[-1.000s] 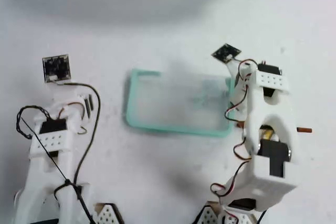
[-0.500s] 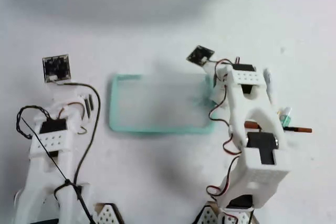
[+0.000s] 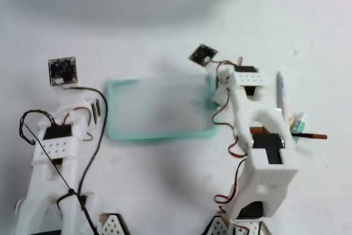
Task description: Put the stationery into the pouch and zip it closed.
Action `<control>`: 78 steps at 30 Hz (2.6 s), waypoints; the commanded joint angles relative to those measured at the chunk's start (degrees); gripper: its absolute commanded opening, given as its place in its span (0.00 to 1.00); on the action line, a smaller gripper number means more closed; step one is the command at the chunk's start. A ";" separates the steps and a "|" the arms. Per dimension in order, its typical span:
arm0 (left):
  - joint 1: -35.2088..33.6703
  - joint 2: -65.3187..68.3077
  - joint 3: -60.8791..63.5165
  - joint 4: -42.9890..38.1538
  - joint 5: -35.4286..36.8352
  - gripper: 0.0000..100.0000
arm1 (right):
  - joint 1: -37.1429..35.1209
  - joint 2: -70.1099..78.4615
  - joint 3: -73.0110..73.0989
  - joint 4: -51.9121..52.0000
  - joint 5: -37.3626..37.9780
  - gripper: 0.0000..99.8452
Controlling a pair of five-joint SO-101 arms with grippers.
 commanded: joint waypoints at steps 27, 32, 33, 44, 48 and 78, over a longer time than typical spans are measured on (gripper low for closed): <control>0.84 -0.04 -0.26 -0.35 0.62 0.15 | -9.19 3.38 -0.62 -12.70 -0.62 0.26; 0.84 -0.04 -0.26 -0.35 0.62 0.15 | -8.13 10.86 -13.27 -1.71 -0.62 0.05; 0.84 -0.04 -0.26 -0.35 0.62 0.15 | -8.13 11.82 -14.95 -0.22 -0.26 0.02; 2.86 -0.31 -0.62 -0.18 0.97 0.16 | 0.75 -1.80 -29.19 19.91 -0.53 0.02; 7.25 -0.31 -0.79 2.81 0.70 0.21 | -0.57 -11.03 -29.27 29.93 -0.26 0.02; 11.03 -36.26 -37.01 56.35 -13.89 0.22 | -8.84 -54.81 -31.12 40.84 -27.25 0.02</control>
